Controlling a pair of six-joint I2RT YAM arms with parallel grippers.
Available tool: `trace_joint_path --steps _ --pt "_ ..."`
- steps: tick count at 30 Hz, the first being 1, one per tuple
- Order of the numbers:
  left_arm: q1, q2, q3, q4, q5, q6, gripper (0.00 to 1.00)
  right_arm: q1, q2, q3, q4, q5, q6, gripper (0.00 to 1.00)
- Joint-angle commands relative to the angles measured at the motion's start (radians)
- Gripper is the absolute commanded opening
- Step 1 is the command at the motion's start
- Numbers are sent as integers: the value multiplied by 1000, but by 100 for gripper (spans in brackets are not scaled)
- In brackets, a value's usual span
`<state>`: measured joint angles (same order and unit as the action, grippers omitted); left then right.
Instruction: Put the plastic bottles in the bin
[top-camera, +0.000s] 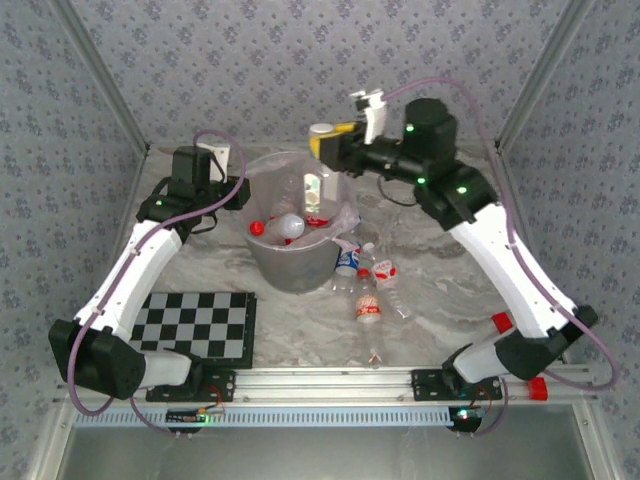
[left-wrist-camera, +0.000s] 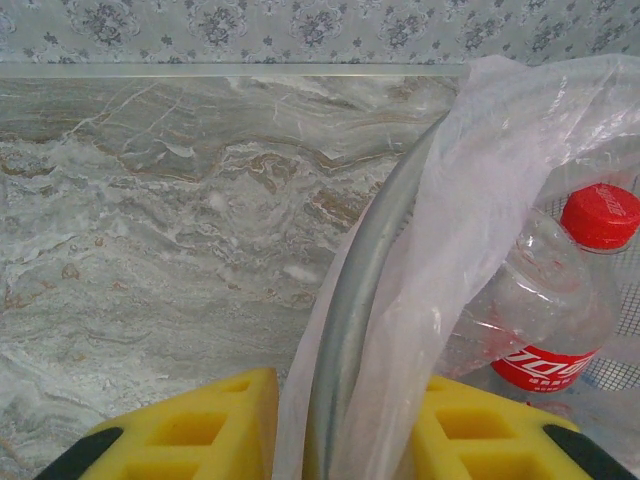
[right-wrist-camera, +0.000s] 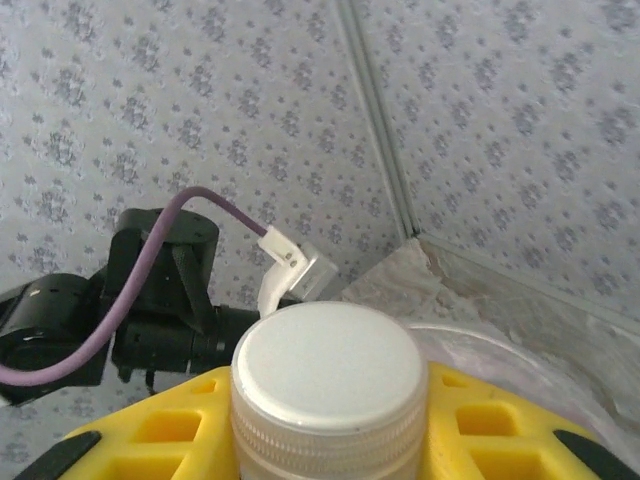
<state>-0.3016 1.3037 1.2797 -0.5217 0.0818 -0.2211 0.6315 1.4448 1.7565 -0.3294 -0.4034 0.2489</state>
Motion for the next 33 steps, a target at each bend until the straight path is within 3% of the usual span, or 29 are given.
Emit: trace_joint_path --steps 1,5,10,19,22,27,30,33 --pt "-7 -11 -8 -27 18 -4 34 37 57 -84 281 50 -72 15" --pt "-8 -9 -8 -28 12 -1 34 53 171 -137 538 48 -92 17" --pt "-7 -8 -6 -30 12 0 34 54 286 -167 767 136 -111 19" --pt "-7 -10 -6 -31 1 6 34 60 403 -250 837 163 -103 22" --pt "-6 -7 -7 -31 1 6 34 78 372 -275 791 166 -147 38" --pt "-7 3 -6 -33 -1 7 34 107 300 -188 514 200 -280 89" --pt "-7 6 -5 -36 -1 9 34 115 255 -131 360 234 -350 91" --pt "-7 9 -5 -36 1 11 34 121 229 -76 233 276 -384 87"
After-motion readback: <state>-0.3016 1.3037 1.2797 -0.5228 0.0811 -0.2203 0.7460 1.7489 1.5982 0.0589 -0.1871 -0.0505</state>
